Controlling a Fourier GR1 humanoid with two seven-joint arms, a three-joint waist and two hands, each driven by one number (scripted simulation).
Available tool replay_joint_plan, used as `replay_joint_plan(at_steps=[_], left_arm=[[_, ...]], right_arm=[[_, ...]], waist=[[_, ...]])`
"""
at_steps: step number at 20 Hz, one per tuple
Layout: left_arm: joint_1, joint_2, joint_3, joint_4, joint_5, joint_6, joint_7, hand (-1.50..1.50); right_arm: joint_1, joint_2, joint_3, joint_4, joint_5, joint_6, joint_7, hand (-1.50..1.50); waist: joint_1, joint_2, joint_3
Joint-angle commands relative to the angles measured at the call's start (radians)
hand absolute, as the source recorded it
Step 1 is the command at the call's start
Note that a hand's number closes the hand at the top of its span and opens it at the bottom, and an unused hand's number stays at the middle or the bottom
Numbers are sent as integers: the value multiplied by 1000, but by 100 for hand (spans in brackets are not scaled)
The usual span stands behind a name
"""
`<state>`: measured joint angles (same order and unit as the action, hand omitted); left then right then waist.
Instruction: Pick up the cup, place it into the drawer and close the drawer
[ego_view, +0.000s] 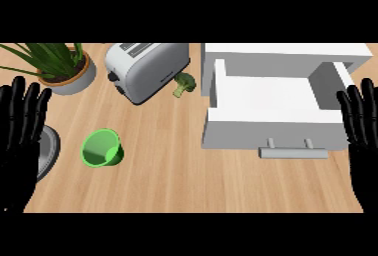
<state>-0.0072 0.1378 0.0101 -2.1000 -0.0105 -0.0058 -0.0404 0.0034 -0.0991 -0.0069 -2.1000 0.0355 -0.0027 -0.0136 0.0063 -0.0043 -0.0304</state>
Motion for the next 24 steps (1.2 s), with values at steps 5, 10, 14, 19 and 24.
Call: replay_joint_plan(at_steps=[5, 10, 14, 19, 24], left_arm=[[8, 40, 110, -12, 128, -65, 50, -150], [75, -115, 75, 87, 200, 41, 126, -150], [83, -96, 123, 123, 231, 15, 90, -150], [2, -63, 174, 355, 200, 4, 12, -150], [38, -50, 201, 452, 203, -42, -62, -150]], right_arm=[[-35, 28, 45, -32, 22, -7, 30, -150], [-19, -42, 29, 32, -109, 121, 108, -150], [-96, -76, -54, 30, -178, 147, 173, -150], [-107, -12, 21, 143, -72, 113, 77, -150], [-201, -20, 17, 193, -73, 125, 97, -150]], waist=[[-4, 3, 30], [-4, 5, 30], [-5, 4, 30], [-7, 5, 30], [-5, 5, 30]])
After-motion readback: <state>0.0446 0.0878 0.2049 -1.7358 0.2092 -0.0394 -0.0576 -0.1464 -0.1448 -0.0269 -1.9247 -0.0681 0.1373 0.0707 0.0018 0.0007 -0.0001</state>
